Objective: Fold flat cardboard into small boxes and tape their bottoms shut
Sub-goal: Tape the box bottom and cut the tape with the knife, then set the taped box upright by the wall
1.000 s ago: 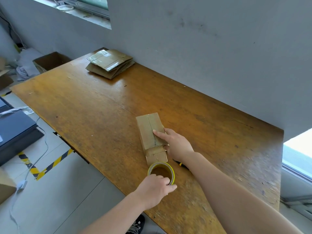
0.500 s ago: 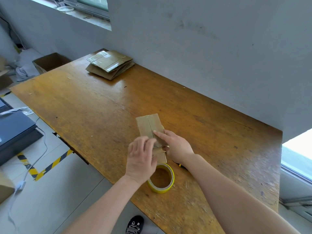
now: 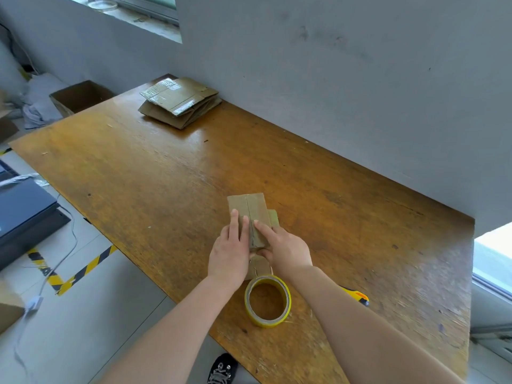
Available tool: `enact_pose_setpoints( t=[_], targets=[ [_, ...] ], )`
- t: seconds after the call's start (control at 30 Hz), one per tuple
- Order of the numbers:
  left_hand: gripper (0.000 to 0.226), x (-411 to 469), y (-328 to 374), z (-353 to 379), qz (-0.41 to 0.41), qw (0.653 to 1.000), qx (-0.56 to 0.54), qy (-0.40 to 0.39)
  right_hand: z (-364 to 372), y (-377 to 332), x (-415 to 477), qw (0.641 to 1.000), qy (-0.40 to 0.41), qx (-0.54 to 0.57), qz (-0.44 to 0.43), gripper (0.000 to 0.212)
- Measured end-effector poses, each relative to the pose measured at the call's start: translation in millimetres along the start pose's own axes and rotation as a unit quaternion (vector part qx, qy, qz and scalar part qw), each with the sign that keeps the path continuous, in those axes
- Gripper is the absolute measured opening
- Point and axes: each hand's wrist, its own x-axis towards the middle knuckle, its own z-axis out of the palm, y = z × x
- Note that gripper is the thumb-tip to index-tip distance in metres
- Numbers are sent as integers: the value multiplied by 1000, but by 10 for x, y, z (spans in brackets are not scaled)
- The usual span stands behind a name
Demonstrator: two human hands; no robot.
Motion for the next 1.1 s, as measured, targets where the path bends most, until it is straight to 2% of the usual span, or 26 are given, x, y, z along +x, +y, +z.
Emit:
enact_pose_setpoints(
  t=[0.3, 0.4, 0.5, 0.57, 0.67, 0.73, 0.87, 0.9, 0.97, 1.03, 1.1],
  targets=[
    [98, 66, -71, 9, 21, 1000, -4, -7, 12, 54, 42, 1000, -25, 5, -15, 71],
    [108, 48, -109, 16, 11, 996, -81, -28, 36, 89, -45, 997, -52, 46, 27, 93],
    [109, 36, -184, 22, -1, 978, -209, -31, 30, 63, -93, 979, -7, 182, 91, 91],
    [104, 27, -194, -17, -36, 951, -307, -11, 4, 15, -76, 963, 29, 246, 101, 77],
    [109, 42, -158, -107, -136, 889, -435, 42, -52, -81, -2, 943, 64, 312, 99, 60],
    [110, 86, -146, -188, -197, 857, -472, 54, -96, -142, 32, 936, 67, 332, 93, 58],
    [103, 165, -190, -292, -256, 817, -517, 31, -195, -199, 94, 923, 67, 366, 96, 52],
    [101, 164, -204, -291, -269, 794, -545, 29, -216, -212, 115, 922, 74, 367, 103, 46],
    [92, 134, -221, -290, -292, 725, -623, 31, -239, -234, 145, 933, 110, 314, 135, 39],
    [81, 89, -239, -266, -300, 661, -687, 28, -252, -238, 167, 924, 122, 303, 196, 54],
    [73, 39, -269, -232, -301, 630, -716, -1, -270, -260, 177, 882, 102, 395, 235, 68]
  ],
)
